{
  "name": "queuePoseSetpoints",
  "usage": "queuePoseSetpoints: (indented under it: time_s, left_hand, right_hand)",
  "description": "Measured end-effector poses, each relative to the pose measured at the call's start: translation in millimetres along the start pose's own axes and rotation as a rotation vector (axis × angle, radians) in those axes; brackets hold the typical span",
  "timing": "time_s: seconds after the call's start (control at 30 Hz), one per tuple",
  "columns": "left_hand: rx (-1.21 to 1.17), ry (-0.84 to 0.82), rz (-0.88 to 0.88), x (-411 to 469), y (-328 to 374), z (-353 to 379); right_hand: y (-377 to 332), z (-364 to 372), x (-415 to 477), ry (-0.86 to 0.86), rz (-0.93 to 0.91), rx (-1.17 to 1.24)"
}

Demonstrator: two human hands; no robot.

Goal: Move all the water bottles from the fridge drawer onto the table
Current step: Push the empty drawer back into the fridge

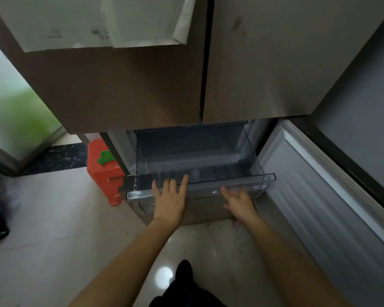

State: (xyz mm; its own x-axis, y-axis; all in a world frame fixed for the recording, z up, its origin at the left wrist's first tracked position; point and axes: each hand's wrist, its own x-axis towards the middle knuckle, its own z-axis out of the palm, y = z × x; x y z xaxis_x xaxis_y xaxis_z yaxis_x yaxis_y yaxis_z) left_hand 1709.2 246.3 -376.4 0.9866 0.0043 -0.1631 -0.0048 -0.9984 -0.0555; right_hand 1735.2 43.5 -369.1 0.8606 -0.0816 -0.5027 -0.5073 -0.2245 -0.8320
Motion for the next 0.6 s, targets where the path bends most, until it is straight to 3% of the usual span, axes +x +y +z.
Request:
queuePoseSetpoints:
  time_s: [0.1,0.23,0.33,0.5,0.6]
  left_hand:
    - [-0.007,0.044,-0.041,16,-2,-1]
    - [-0.02,0.099,-0.006,44,-19,-7]
    - [-0.051,0.151,0.02,50,-26,-8]
    - [-0.055,0.493,0.174,23,-15,22]
    - [-0.043,0.376,0.169,13,-5,39]
  right_hand:
    - [-4,6,15,-0.035,0.027,0.235]
    - [-16,14,39,-0.022,-0.007,0.13]
    - [-23,17,50,0.002,-0.061,-0.059]
    - [-7,15,52,0.004,-0.234,-0.39]
    - [11,20,46,-0.045,-0.384,-0.666]
